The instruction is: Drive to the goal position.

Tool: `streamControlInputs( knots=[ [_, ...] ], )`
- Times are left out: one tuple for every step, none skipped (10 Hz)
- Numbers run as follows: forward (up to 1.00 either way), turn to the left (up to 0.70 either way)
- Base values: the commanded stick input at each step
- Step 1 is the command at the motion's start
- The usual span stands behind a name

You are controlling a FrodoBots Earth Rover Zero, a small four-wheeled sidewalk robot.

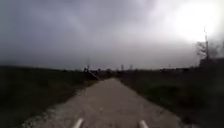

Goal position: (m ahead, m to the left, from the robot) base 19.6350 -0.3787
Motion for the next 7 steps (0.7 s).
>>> streamControlInputs(
  knots=[
    [0.7,0.0],
    [0.7,0.0],
    [0.7,0.0],
    [0.7,0.0],
    [0.7,0.0],
    [0.7,0.0],
    [0.7,0.0]
  ],
)
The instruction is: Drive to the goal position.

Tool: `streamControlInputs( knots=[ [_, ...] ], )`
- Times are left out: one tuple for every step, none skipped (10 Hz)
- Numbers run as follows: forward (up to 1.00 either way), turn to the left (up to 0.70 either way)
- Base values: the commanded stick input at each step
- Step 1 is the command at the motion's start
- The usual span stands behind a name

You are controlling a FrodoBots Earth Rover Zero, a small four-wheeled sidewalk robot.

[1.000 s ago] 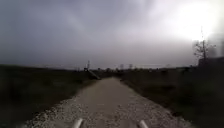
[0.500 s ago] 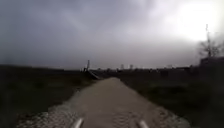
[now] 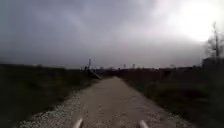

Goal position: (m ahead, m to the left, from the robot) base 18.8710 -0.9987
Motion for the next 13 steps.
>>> streamControlInputs(
  knots=[
    [0.7,0.0],
    [0.7,0.0],
    [0.7,0.0],
    [0.7,0.0],
    [0.7,0.0],
    [0.7,0.0],
    [0.7,0.0],
    [0.7,0.0],
    [0.7,0.0],
    [0.7,0.0],
    [0.7,0.0],
    [0.7,0.0],
    [0.7,0.0]
  ],
)
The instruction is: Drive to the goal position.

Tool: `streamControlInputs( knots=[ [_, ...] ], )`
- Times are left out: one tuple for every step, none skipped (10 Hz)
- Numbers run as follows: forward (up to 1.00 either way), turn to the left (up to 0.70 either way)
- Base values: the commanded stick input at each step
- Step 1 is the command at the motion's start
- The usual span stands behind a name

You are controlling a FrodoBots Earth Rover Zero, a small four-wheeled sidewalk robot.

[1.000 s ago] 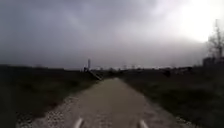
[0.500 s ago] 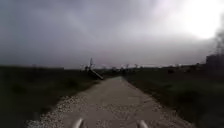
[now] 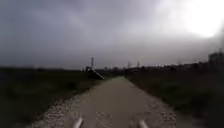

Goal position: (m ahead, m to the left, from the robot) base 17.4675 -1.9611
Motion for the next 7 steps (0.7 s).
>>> streamControlInputs(
  knots=[
    [0.7,0.0],
    [0.7,0.0],
    [0.7,0.0],
    [0.7,0.0],
    [0.7,0.0],
    [0.7,0.0],
    [0.7,0.0]
  ],
)
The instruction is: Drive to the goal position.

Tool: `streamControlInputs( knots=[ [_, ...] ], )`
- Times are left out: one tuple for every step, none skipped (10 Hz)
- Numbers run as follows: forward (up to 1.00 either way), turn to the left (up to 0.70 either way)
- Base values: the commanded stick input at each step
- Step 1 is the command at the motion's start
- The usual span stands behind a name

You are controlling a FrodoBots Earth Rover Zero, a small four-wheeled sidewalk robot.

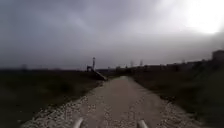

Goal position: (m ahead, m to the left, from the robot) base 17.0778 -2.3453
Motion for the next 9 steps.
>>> streamControlInputs(
  knots=[
    [0.7,0.0],
    [0.7,0.0],
    [0.7,0.0],
    [0.7,0.0],
    [0.7,0.0],
    [0.7,-0.3],
    [0.7,-0.35],
    [0.7,-0.35],
    [0.7,-0.35]
  ],
)
